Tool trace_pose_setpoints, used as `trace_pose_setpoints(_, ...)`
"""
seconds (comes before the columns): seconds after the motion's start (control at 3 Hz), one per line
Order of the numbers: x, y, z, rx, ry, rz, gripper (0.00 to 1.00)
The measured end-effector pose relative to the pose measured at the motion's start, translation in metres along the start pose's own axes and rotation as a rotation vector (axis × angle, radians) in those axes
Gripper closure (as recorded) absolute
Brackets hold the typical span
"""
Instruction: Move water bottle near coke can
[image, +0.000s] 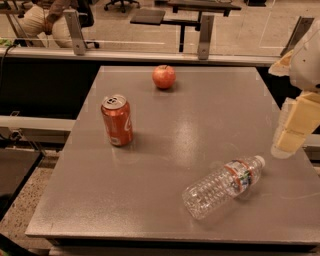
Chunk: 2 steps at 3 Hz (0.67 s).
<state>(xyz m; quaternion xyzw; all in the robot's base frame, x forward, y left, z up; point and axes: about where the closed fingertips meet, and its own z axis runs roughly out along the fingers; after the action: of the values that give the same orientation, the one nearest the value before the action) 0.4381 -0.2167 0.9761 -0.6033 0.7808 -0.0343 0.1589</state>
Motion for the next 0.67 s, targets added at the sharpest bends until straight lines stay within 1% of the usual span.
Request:
trace_pose_setpoints(0.33,-0.0005,-0.0002,-0.0006,0.005,0.0,-0.002,0.0)
trace_pose_setpoints(0.67,0.0016,0.0007,0.005,-0.009,0.001,-0.047,0.0)
